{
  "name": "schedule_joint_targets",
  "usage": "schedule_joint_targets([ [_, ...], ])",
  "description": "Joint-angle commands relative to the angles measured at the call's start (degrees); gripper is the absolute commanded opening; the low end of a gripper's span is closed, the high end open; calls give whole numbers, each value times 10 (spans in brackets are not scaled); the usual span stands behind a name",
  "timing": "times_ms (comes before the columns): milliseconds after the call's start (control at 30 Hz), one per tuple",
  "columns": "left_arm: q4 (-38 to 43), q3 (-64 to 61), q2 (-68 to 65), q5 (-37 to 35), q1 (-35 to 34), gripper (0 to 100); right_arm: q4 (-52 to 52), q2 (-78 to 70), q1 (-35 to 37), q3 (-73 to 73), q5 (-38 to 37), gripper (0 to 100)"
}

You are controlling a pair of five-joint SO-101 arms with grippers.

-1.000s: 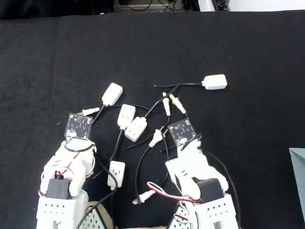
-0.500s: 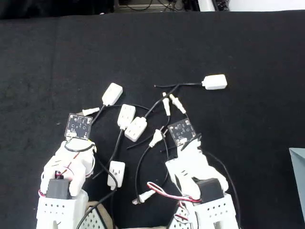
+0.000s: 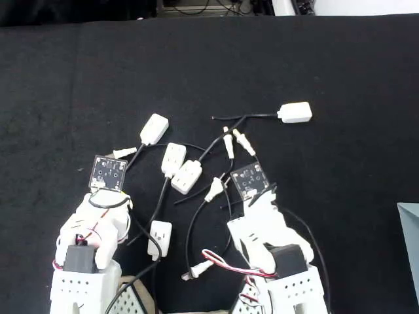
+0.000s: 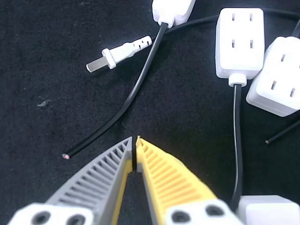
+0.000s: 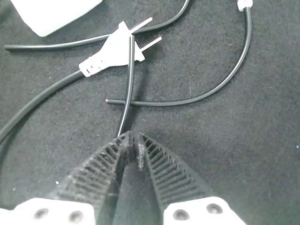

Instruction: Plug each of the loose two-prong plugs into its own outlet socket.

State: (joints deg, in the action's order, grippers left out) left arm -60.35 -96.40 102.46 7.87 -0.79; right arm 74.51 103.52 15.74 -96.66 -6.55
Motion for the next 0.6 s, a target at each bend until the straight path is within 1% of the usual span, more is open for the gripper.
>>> schedule_joint_targets([
  [0,-3,-11,-2,-5,3,30,5,52,-3,3,2,14],
  [433,-4,-11,-2,-5,6,30,5,52,-3,3,2,14],
  [567,-63,-11,2,-2,1,33,5,52,-3,3,2,14],
])
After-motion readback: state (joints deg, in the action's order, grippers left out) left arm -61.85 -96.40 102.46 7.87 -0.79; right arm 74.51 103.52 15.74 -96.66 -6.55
